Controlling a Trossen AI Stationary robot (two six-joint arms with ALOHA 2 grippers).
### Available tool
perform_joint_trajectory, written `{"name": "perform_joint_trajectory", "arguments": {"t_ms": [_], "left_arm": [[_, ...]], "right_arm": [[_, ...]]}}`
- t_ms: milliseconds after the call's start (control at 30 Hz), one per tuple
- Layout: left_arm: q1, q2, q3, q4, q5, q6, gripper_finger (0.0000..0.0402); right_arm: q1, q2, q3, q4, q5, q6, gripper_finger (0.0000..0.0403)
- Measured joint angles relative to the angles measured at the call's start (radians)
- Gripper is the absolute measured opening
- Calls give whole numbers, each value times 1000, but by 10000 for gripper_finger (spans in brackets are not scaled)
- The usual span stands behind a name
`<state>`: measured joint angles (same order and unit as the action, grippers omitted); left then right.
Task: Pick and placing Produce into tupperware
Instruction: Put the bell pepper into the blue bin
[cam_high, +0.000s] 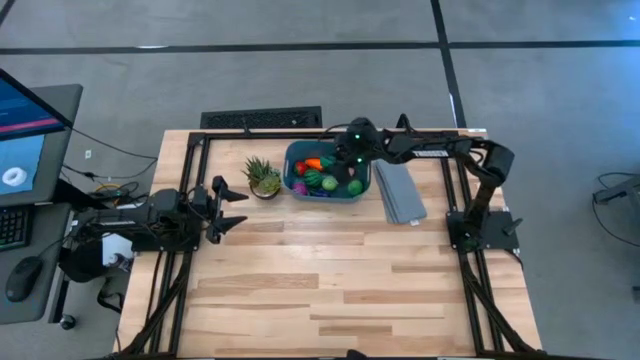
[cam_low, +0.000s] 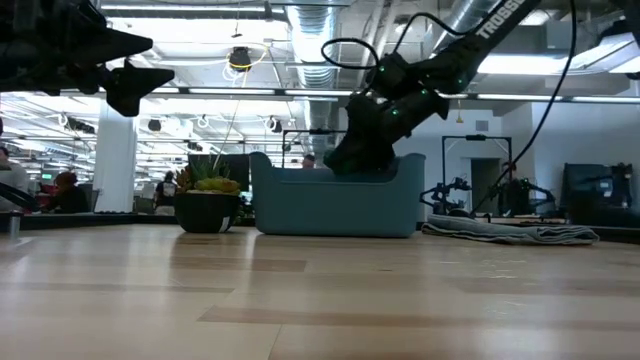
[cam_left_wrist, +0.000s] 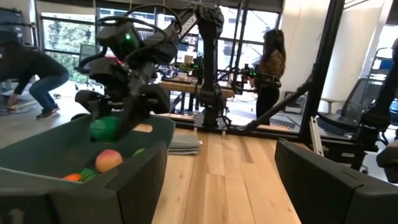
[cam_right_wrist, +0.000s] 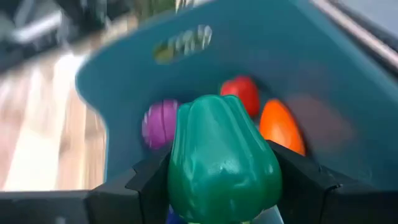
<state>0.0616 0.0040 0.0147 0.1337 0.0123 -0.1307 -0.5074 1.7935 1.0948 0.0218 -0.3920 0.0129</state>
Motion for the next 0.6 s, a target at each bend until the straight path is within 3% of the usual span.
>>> {"name": "perform_joint_trajectory", "arguments": {"t_ms": [167, 600], "left_arm": [[0, 0, 0, 0, -26, 0, 288], [0, 0, 0, 0, -40, -13, 288]], "right_arm": [[17, 29, 63, -124, 28, -89, 251], [26, 25, 76, -137, 30, -148, 260]]}}
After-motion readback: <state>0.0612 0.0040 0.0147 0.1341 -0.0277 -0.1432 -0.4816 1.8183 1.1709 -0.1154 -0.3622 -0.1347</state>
